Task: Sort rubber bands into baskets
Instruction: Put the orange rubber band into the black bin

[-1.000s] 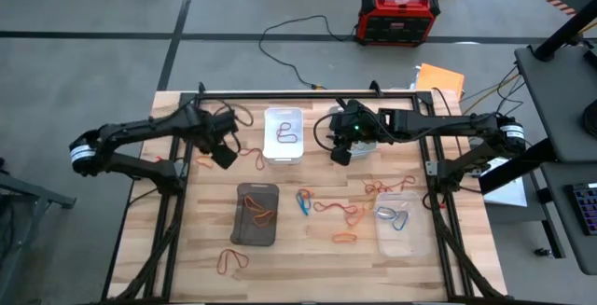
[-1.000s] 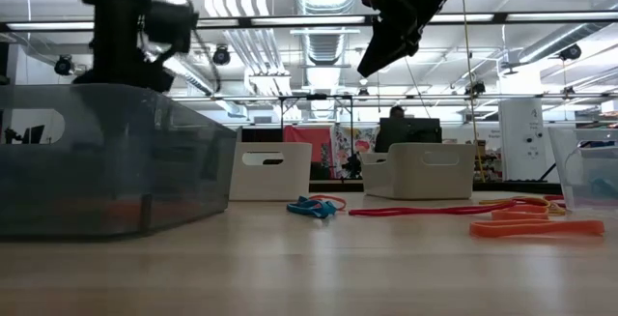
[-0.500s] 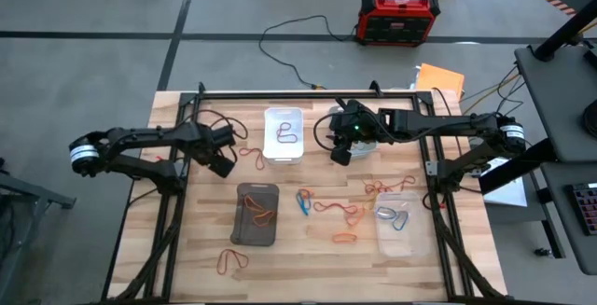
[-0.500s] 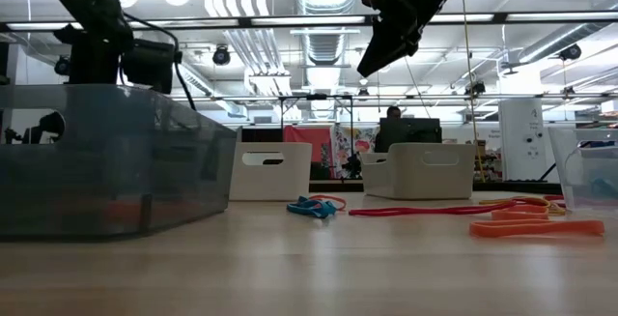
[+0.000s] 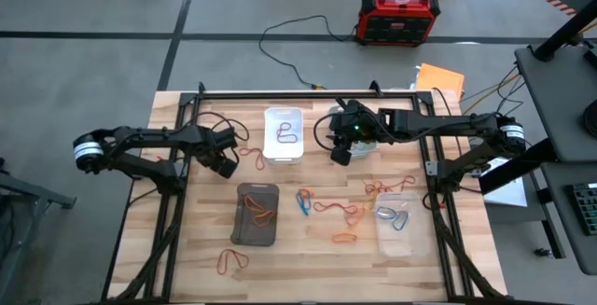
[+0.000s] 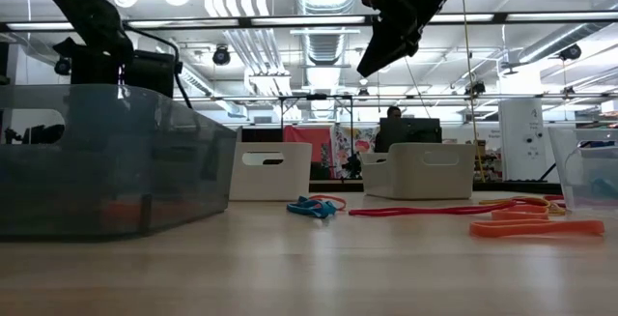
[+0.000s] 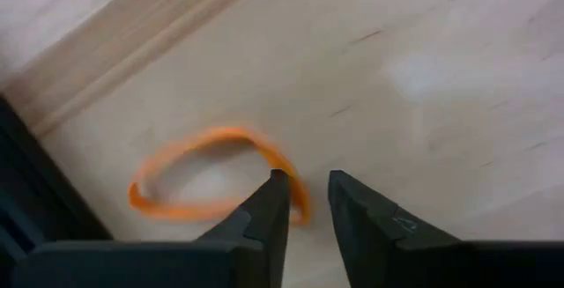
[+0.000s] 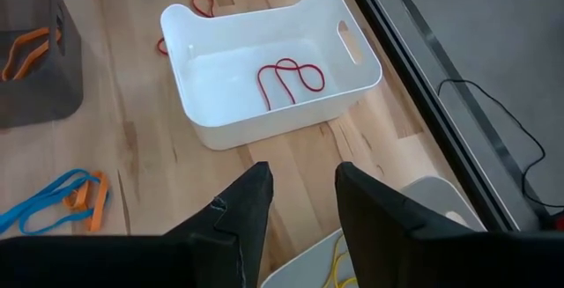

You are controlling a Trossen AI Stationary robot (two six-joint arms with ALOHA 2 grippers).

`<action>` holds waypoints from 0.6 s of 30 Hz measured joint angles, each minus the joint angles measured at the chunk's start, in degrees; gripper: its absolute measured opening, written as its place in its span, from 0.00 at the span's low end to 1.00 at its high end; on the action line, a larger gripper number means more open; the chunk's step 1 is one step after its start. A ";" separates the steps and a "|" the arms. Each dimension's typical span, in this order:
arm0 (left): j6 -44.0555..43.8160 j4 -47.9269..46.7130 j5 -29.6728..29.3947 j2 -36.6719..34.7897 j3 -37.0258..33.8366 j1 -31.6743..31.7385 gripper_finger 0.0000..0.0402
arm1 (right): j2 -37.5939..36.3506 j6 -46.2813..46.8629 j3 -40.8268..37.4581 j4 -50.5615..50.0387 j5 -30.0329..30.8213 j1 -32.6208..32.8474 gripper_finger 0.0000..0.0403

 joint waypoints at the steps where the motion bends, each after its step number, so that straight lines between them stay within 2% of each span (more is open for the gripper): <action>1: -0.04 0.10 0.12 0.27 -0.04 -0.02 0.13 | 0.00 0.00 0.00 0.02 0.00 0.00 0.31; 5: -0.05 0.42 0.41 0.41 -0.02 -0.02 0.02 | 0.00 0.00 0.00 0.00 0.00 0.00 0.31; 18: 4.82 -2.68 -2.98 -1.40 5.27 -0.20 0.00 | 0.00 0.00 0.00 -0.07 0.00 0.00 0.31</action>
